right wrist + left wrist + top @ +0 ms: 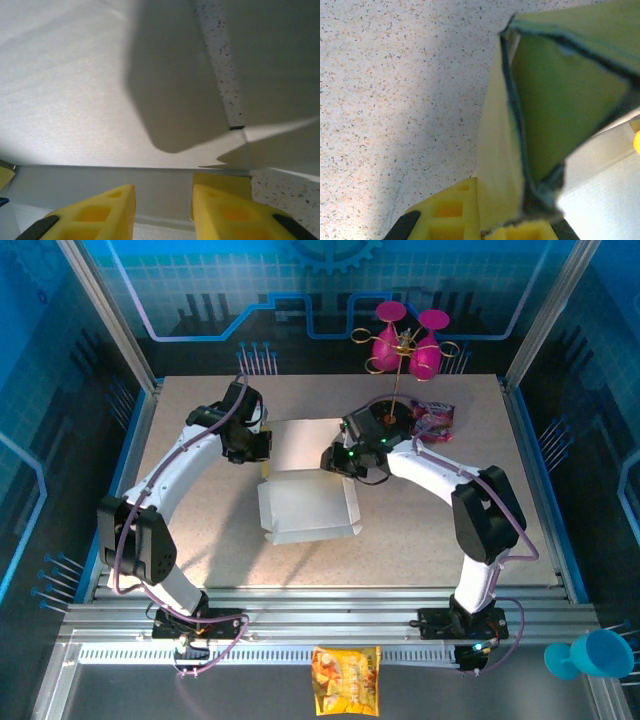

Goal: Fold the paper box

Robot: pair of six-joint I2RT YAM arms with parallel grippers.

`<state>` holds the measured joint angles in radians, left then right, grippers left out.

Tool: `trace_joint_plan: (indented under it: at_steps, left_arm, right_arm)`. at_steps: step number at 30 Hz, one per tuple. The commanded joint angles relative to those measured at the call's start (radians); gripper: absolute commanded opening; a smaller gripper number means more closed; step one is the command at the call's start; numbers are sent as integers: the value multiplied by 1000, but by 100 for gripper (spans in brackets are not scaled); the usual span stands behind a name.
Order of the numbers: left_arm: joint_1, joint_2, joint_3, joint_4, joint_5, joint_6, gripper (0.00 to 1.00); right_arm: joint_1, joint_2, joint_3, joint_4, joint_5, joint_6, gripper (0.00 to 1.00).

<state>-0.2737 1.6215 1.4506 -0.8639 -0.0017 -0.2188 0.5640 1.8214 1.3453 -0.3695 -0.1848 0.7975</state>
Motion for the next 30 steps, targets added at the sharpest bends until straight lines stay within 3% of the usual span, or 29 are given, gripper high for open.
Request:
trace_joint_plan:
  at_steps: [1,6,11,14,18,23,30]
  left_arm:
    - [8,-4,19,6,40,-5,0]
    - [27,-19,10,16,105,58,0]
    - [32,-3,34,-1,174,109,0]
    - [34,7,56,-14,193,124,0]
    - [35,30,86,-44,220,139,0]
    - [36,43,102,-61,241,149,0]
    - [36,50,110,-63,256,138,0]
  right_arm:
    - [-6,-104,-12,29,-16,-57,41]
    - [-133,-320,-83,146,-89,-205,50]
    - [-354,-447,-176,174,-203,-290,51]
    - [-426,-446,-189,106,-226,-414,48]
    - [-428,-417,-205,93,-285,-562,49]
    - [-410,-338,-151,16,-271,-660,52]
    - [-344,-269,-97,2,-240,-694,47]
